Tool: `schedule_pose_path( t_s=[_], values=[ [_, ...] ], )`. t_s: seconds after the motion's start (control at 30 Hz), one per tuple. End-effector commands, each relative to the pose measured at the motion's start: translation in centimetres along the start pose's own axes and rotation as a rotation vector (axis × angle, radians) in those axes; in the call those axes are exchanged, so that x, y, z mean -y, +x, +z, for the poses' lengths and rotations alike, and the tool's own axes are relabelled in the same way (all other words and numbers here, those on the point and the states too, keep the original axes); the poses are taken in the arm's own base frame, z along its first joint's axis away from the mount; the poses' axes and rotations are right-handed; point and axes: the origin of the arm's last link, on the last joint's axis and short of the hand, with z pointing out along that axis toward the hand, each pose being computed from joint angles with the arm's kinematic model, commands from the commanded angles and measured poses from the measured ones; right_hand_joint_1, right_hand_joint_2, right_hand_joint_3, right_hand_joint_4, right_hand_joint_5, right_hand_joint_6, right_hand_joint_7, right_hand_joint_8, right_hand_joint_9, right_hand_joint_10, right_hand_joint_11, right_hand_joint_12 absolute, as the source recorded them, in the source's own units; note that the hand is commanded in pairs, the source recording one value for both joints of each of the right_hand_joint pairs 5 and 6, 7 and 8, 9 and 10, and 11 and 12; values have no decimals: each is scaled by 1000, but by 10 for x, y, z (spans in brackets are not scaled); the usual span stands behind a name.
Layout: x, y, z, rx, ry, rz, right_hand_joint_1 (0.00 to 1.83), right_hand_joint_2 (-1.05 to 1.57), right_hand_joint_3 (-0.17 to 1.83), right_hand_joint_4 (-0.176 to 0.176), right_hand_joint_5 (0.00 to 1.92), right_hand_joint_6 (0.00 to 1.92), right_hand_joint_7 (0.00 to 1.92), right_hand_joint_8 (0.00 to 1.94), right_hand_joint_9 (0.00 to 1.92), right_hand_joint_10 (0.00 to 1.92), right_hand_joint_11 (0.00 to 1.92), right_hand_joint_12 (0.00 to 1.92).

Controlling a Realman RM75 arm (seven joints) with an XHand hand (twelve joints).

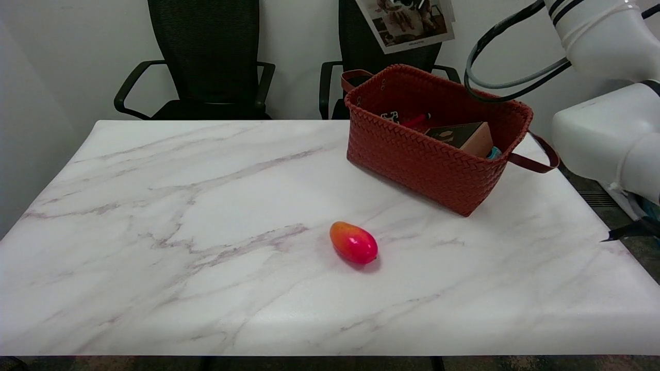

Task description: Place the wooden mortar into the brown storage basket.

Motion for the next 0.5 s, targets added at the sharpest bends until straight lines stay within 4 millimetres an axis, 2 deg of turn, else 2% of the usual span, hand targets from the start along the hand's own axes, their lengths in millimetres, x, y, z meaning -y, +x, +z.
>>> schedule_pose_path(
  t_s=[0.03,0.33,0.5],
  values=[
    [-13,-46,-11,104,-26,71,1342,255,1833,0,1016,1016,1395,1395,1469,1469,1453,1453],
    [-19,-67,-14,120,-53,100,1327,290,1833,0,1049,1049,1421,1421,1483,1483,1470,1470],
    [-23,-89,-14,130,-82,129,1325,294,1833,0,1047,1047,1423,1423,1483,1483,1468,1468]
  ],
)
